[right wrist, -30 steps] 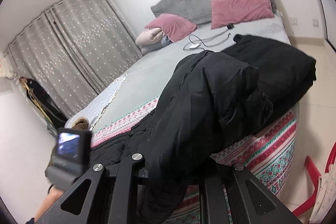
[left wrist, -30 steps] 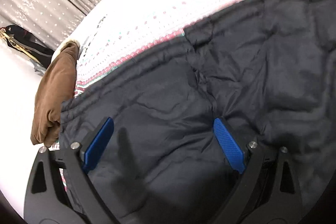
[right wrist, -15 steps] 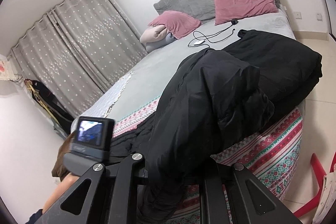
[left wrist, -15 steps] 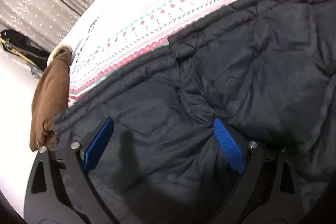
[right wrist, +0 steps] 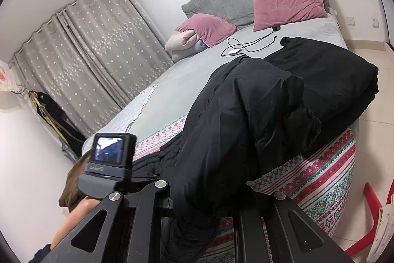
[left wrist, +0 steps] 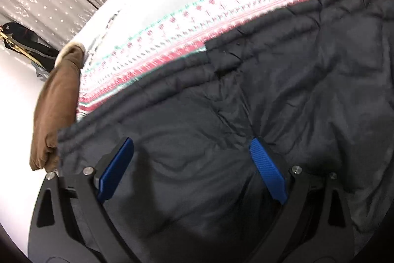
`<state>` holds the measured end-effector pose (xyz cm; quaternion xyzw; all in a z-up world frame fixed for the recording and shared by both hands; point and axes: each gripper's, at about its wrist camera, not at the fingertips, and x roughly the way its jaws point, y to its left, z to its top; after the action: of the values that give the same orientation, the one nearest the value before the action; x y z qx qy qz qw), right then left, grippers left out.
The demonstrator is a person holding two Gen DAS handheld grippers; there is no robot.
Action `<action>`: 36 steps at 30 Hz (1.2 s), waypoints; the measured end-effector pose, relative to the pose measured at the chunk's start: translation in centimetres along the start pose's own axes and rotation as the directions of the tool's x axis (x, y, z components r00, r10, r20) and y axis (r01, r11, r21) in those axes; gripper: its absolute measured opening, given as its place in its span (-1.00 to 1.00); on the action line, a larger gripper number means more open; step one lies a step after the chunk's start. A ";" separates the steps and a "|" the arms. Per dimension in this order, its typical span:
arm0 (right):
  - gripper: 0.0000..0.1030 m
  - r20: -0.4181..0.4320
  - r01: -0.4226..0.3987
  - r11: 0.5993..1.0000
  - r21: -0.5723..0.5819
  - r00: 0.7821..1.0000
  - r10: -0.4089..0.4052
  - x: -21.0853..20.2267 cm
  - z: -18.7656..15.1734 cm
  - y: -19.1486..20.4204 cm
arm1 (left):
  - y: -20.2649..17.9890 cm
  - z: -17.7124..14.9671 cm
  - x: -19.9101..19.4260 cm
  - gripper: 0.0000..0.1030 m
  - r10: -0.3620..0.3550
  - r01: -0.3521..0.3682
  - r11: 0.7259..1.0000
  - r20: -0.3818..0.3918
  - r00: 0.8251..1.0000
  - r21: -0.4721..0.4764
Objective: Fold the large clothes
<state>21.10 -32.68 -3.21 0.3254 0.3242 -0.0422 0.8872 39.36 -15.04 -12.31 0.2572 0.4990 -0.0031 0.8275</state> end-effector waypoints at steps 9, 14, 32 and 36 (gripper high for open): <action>-0.71 0.013 -0.009 1.000 -0.008 1.000 0.009 0.0 0.3 0.0 | 4.3 -2.6 -4.5 0.86 -0.147 0.151 0.988 0.093 0.985 -0.037; -0.71 0.022 -0.008 1.000 -0.015 1.000 0.008 0.1 0.4 0.1 | 4.7 -9.3 -8.2 0.86 -0.256 0.257 0.966 0.146 0.956 0.014; -0.70 0.033 0.004 0.994 -0.111 0.999 0.000 0.3 -0.2 1.7 | -1.4 -18.5 -10.1 0.87 -0.314 0.268 0.933 0.178 0.933 0.239; -0.70 0.055 0.013 0.988 -0.154 0.998 -0.005 -0.2 -0.5 2.9 | 1.1 -17.8 -10.5 0.87 -0.380 0.351 0.918 0.154 0.912 0.186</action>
<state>21.51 -30.12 -1.84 0.2529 0.3038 -0.0298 0.9181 19.73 -9.13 -9.73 0.2206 0.4567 -0.2210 0.8330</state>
